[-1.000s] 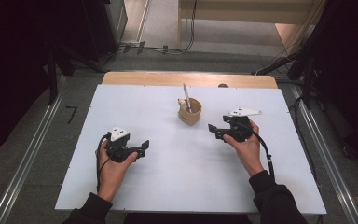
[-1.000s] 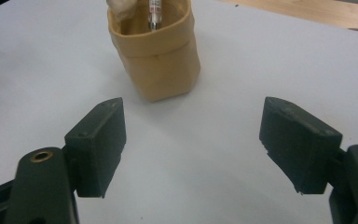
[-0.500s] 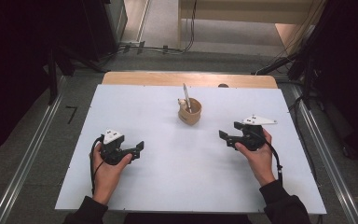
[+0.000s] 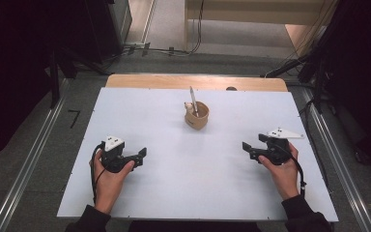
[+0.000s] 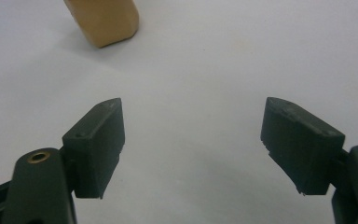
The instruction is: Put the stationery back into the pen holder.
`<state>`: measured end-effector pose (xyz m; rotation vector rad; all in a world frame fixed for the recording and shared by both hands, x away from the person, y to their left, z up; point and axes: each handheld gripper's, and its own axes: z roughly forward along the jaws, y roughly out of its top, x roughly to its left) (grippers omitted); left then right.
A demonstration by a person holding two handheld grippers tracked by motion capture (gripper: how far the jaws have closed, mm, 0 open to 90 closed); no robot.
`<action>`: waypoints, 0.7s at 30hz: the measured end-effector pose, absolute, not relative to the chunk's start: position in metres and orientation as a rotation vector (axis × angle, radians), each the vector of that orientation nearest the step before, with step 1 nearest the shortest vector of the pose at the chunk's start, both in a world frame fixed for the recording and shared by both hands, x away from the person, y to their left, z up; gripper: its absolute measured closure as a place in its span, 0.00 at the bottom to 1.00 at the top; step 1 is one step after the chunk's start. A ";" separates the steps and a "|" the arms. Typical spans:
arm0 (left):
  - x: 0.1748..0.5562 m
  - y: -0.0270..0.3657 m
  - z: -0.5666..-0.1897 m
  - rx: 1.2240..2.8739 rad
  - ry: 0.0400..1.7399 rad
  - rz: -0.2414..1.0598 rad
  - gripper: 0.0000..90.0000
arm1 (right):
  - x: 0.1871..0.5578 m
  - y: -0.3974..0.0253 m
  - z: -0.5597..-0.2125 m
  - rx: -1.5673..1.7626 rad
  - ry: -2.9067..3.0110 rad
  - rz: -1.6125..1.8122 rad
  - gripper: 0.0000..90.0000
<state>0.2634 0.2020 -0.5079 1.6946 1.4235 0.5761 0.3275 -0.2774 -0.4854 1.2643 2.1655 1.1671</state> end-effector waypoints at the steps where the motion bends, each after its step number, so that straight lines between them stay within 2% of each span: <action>1: 0.263 0.203 -0.508 1.694 1.428 0.578 0.14 | 0.326 -0.279 -0.486 1.268 2.163 1.162 0.22; 21: 0.256 0.213 -0.512 1.684 1.472 0.564 0.13 | 0.291 -0.332 -0.496 1.352 2.097 1.085 0.21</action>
